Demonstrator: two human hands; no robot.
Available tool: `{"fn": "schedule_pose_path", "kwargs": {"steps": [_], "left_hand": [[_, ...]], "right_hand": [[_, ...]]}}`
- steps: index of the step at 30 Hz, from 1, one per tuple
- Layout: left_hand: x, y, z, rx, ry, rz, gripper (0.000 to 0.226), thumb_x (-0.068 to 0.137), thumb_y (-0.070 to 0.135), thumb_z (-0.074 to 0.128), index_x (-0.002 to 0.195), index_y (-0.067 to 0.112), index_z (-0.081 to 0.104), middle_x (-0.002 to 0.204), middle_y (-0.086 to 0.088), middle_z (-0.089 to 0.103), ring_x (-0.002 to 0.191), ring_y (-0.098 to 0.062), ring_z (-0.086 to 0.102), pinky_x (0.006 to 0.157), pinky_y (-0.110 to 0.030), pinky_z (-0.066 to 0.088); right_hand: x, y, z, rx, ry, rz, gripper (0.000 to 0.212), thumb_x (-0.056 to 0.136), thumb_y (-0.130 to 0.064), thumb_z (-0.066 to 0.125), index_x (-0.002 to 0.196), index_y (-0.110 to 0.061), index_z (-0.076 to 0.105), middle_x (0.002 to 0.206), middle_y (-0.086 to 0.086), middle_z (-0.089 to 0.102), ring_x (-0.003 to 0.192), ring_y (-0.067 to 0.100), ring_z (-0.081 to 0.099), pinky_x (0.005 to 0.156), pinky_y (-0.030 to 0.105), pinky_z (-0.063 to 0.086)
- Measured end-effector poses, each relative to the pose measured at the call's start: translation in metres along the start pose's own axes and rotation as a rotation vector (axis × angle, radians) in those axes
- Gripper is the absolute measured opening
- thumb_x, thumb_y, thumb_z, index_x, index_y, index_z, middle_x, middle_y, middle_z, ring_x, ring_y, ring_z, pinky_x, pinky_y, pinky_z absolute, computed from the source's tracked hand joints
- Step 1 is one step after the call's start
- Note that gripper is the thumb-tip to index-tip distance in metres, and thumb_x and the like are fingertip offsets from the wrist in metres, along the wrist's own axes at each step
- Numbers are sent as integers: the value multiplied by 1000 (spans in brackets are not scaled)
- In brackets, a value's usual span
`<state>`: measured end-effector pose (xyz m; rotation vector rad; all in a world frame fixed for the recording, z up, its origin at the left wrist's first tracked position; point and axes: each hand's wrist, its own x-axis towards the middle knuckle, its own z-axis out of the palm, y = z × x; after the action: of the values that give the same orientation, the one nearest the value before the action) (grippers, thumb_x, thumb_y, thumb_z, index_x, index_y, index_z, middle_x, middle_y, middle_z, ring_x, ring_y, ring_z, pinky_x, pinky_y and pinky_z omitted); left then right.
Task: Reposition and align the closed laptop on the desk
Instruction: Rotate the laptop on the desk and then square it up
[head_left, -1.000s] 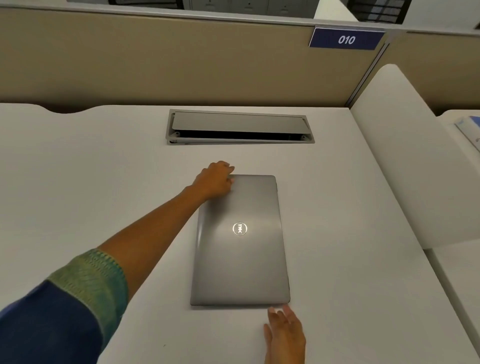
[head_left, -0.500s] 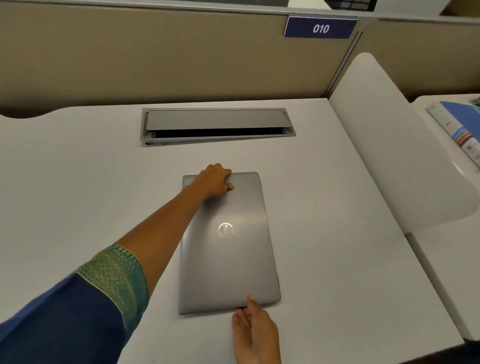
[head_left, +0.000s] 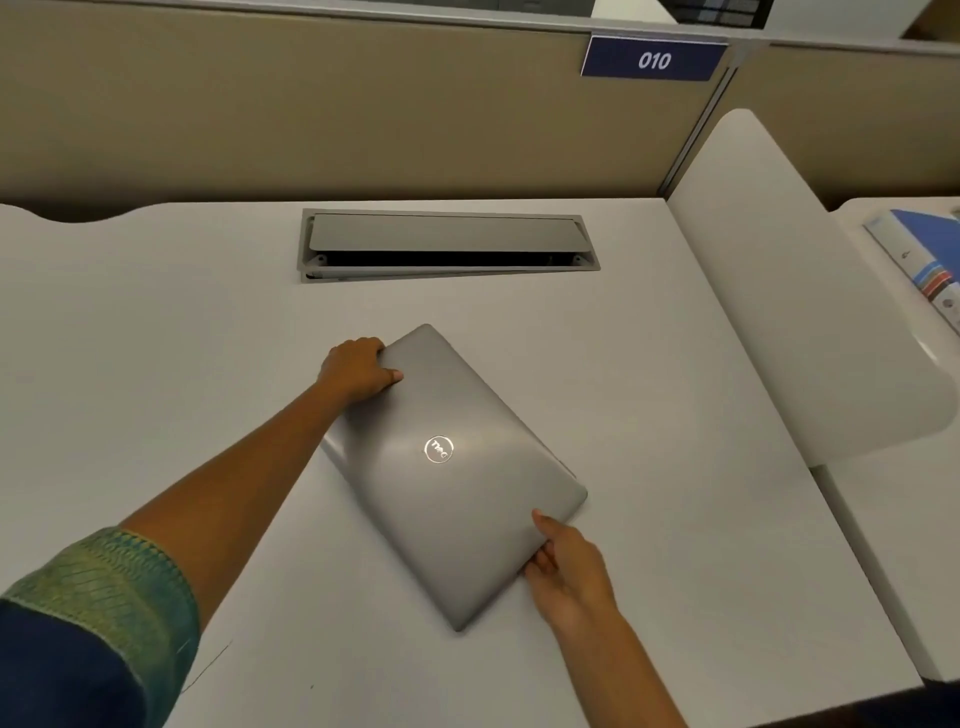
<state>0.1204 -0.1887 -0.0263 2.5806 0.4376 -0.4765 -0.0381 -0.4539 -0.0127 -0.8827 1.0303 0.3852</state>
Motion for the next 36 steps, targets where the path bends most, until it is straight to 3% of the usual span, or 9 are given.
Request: {"fn": "schedule_pose_path", "kwargs": {"steps": [6, 8, 12, 15, 18, 22, 28, 33, 36], "left_hand": [[-39, -37, -1, -217, 32, -230, 47, 83, 28, 67, 124, 9, 56, 126, -16, 61, 112, -35, 57, 81, -34, 41], [-53, -46, 1, -276, 38, -285, 45, 82, 26, 67, 121, 6, 58, 123, -18, 62, 108, -35, 58, 78, -33, 40], [-80, -58, 12, -432, 41, -366, 46, 83, 25, 67, 122, 2, 57, 123, -20, 62, 98, -33, 57, 83, -36, 44], [-99, -63, 23, -569, 54, -407, 49, 83, 22, 68, 127, 3, 55, 127, -20, 60, 108, -36, 57, 94, -41, 46], [-115, -65, 33, -643, 63, -438, 55, 84, 21, 67, 134, 5, 49, 133, -18, 56, 116, -37, 55, 100, -44, 45], [-130, -66, 45, -678, 73, -456, 57, 85, 20, 66, 137, 7, 46, 136, -16, 54, 119, -37, 54, 101, -45, 43], [-134, -64, 49, -561, 80, -431, 63, 83, 23, 69, 139, 9, 44, 137, -15, 55, 119, -38, 54, 102, -47, 45], [-141, -65, 50, -314, 145, -315, 44, 85, 31, 63, 123, 10, 55, 121, -13, 64, 103, -32, 62, 83, -37, 48], [-148, -69, 58, -150, 251, -237, 51, 87, 40, 57, 128, 11, 51, 129, -16, 54, 112, -34, 56, 91, -42, 48]], "right_hand": [[24, -45, 11, -312, -53, -67, 2, 81, 0, 65, 81, 1, 64, 74, 13, 71, 70, 23, 65, 58, 29, 53], [33, -57, 18, -427, -48, -94, 6, 80, -3, 67, 83, 0, 63, 77, 11, 68, 69, 21, 64, 55, 26, 50], [47, -78, 32, -603, -40, -157, 38, 79, -11, 71, 112, 3, 59, 90, 8, 62, 81, 21, 59, 68, 30, 46], [54, -86, 39, -711, -22, -196, 54, 78, -15, 72, 125, 4, 52, 94, 7, 53, 85, 22, 52, 81, 34, 41], [59, -90, 41, -782, -14, -240, 60, 79, -15, 71, 130, 5, 47, 90, 9, 50, 81, 24, 49, 84, 35, 39], [61, -90, 38, -815, -6, -300, 55, 82, -12, 70, 129, 6, 48, 137, 21, 48, 125, 36, 46, 98, 39, 39], [60, -85, 35, -834, 14, -312, 45, 83, -8, 68, 123, 6, 53, 137, 20, 51, 126, 36, 46, 97, 38, 40], [57, -77, 33, -816, 46, -366, 28, 84, -10, 65, 109, 0, 61, 128, 20, 57, 107, 35, 54, 92, 40, 44], [54, -61, 35, -1017, 138, -564, 49, 87, -22, 61, 131, -7, 48, 143, 18, 40, 126, 36, 40, 103, 45, 38]]}}
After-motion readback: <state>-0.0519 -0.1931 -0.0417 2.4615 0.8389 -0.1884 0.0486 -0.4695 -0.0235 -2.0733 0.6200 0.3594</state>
